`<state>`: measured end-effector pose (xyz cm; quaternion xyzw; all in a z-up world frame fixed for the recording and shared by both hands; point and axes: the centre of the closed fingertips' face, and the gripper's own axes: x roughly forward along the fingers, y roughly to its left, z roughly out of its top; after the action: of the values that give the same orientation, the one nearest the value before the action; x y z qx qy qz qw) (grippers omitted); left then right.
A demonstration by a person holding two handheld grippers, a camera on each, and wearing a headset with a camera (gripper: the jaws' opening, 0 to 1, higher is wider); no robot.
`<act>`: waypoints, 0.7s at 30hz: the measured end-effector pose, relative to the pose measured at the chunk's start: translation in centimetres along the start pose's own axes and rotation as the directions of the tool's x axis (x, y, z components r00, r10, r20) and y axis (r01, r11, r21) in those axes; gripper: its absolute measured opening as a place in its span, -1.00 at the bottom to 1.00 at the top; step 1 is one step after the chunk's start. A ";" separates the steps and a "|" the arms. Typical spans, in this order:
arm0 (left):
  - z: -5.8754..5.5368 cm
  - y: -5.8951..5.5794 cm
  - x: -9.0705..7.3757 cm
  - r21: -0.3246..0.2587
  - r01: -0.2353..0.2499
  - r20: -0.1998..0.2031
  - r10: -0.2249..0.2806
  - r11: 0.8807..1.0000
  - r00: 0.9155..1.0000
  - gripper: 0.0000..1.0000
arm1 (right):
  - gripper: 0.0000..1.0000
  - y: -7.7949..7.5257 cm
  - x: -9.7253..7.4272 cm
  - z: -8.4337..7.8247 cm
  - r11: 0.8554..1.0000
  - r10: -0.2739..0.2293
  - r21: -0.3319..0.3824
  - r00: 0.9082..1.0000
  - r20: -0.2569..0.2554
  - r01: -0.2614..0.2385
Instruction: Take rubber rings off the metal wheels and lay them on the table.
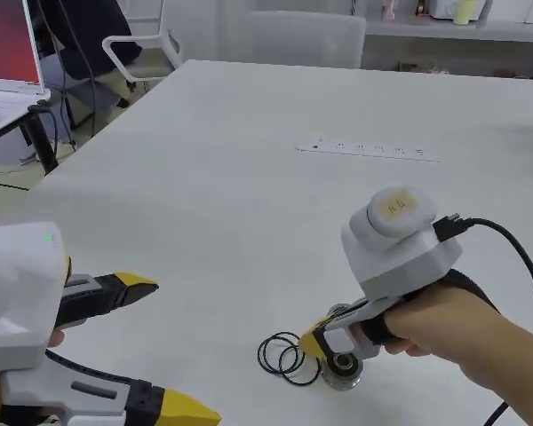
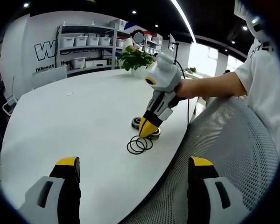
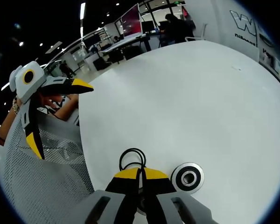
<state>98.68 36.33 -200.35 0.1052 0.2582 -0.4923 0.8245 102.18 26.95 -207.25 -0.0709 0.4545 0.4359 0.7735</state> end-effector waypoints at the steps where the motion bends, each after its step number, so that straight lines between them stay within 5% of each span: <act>1: 0.0 0.0 0.0 0.000 0.000 -0.001 0.000 1.000 1.000 0.89 | -1.00 -0.1 0.0 0.0 1.000 -0.006 -0.005 1.000 -0.002 0.006; 21: 0.0 0.1 0.0 -0.003 -0.002 0.001 0.002 1.000 1.000 0.88 | -0.97 -0.8 -0.3 -0.1 1.000 -0.026 0.009 1.000 0.002 0.026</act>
<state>98.74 36.35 -200.36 0.1039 0.2584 -0.4914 0.8252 102.65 26.29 -207.32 -0.0728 0.4547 0.4240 0.7799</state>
